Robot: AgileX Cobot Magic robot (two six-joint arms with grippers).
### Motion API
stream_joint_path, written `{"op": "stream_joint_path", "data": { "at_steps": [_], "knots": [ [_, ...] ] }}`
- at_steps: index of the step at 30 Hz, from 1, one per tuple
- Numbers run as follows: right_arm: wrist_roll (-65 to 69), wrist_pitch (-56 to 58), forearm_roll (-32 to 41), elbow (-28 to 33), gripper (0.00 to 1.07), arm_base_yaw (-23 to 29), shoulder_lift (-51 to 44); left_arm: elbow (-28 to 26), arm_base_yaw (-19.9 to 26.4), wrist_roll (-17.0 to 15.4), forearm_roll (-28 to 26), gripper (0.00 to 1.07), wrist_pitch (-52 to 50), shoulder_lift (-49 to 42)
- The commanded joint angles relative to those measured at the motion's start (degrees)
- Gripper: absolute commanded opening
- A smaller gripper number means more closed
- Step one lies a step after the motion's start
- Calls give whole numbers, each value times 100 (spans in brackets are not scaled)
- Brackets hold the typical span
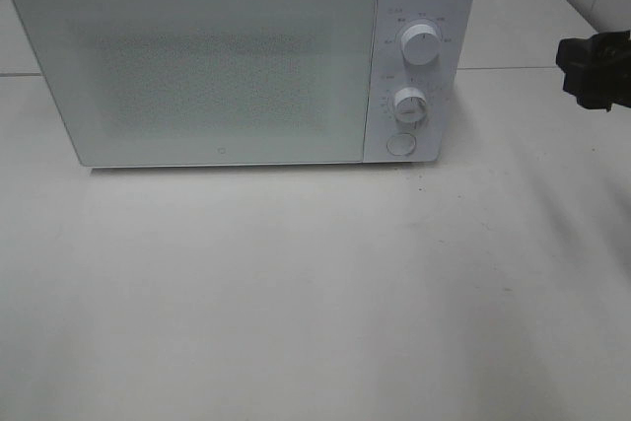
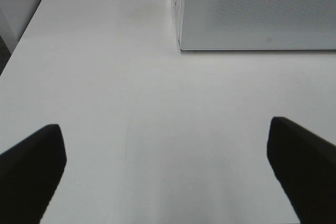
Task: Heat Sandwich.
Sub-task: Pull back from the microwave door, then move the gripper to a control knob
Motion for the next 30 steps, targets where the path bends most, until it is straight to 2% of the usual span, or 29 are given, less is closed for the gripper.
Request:
{"op": "stream_joint_path", "data": {
  "at_steps": [1, 2, 4, 7, 11, 17, 18, 21, 24, 25, 30],
  "knots": [
    [-424, -934, 521, 229, 76, 29, 160, 17, 0, 0, -6, 101, 6, -155],
    [-544, -1335, 859, 350, 76, 212, 264, 17, 0, 0, -6, 101, 6, -155],
    [-676, -1518, 1054, 384, 76, 315, 332, 17, 0, 0, -6, 101, 6, -155],
    [-1283, -2057, 1736, 510, 76, 859, 647, 17, 0, 0, -6, 101, 6, -155],
    [-1667, -2366, 2172, 510, 76, 1238, 911, 17, 0, 0, -6, 101, 6, -155],
    [-1702, -3031, 3071, 510, 76, 2120, 1450, 17, 0, 0, -6, 101, 6, -155],
    [-1702, -3031, 3071, 510, 76, 2120, 1450, 17, 0, 0, -6, 101, 6, -155],
    [-1702, -3426, 3541, 510, 76, 2573, 1742, 17, 0, 0, -6, 101, 6, -155],
    [-1702, -3598, 3759, 504, 76, 2767, 1891, 17, 0, 0, -6, 101, 6, -155],
    [-1702, -3770, 3965, 498, 76, 2997, 2034, 17, 0, 0, -6, 101, 6, -155],
    [-1702, -4051, 4549, 418, 76, 3495, 2366, 17, 0, 0, -6, 101, 6, -155]
  ]
}}
